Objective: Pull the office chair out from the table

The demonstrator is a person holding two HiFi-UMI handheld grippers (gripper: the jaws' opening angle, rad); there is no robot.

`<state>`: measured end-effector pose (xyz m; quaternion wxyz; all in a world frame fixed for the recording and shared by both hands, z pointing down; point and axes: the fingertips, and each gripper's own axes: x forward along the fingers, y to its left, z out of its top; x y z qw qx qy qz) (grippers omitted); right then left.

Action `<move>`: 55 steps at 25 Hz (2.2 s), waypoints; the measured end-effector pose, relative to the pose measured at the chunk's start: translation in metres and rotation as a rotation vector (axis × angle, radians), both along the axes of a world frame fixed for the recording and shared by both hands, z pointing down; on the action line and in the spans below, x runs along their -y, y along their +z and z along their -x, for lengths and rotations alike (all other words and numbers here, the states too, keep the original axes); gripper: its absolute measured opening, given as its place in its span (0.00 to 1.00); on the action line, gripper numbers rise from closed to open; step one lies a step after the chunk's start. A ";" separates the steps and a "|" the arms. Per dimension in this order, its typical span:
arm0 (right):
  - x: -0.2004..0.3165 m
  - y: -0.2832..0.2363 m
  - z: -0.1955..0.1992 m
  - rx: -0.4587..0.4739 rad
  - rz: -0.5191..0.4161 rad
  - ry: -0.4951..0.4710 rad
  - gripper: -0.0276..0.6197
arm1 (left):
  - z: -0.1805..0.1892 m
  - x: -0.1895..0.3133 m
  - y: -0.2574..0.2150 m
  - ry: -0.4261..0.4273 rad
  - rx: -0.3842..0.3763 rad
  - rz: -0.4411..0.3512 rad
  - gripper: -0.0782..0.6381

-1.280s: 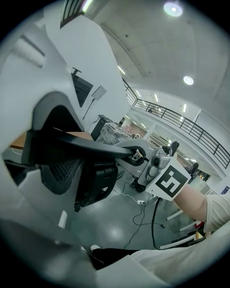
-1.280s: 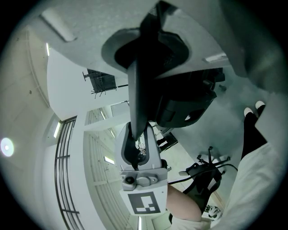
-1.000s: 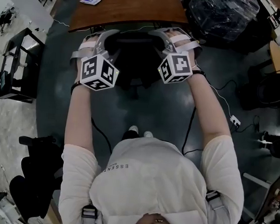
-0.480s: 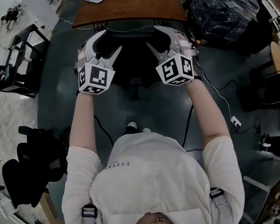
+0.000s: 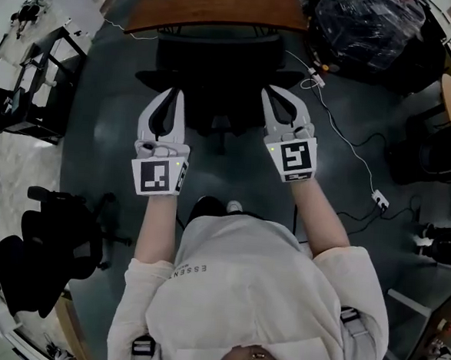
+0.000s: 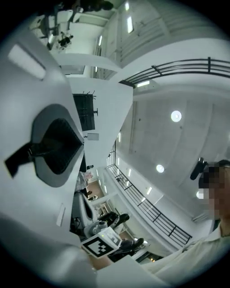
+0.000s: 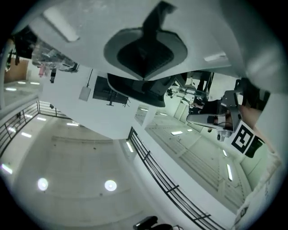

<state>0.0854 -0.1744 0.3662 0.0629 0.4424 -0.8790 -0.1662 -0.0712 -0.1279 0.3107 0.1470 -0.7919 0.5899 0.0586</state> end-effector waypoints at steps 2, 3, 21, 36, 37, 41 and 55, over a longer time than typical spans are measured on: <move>-0.012 0.015 -0.003 0.020 0.040 -0.004 0.03 | 0.006 -0.011 0.010 -0.012 -0.060 0.019 0.13; -0.019 0.020 -0.004 0.024 0.055 -0.007 0.03 | 0.009 -0.017 0.015 -0.012 -0.089 0.033 0.13; -0.207 0.067 0.006 0.076 0.200 0.091 0.03 | 0.026 -0.205 0.067 0.109 -0.168 0.182 0.13; -0.342 0.061 -0.005 0.126 0.216 0.105 0.03 | 0.000 -0.320 0.057 0.182 -0.180 0.165 0.13; -0.345 0.062 -0.009 0.135 0.225 0.104 0.03 | -0.004 -0.323 0.057 0.183 -0.184 0.166 0.13; -0.356 0.062 -0.023 0.146 0.250 0.096 0.03 | -0.019 -0.333 0.057 0.184 -0.210 0.182 0.13; -0.370 0.061 -0.049 0.138 0.262 0.029 0.03 | -0.068 -0.348 0.061 0.190 -0.170 0.205 0.13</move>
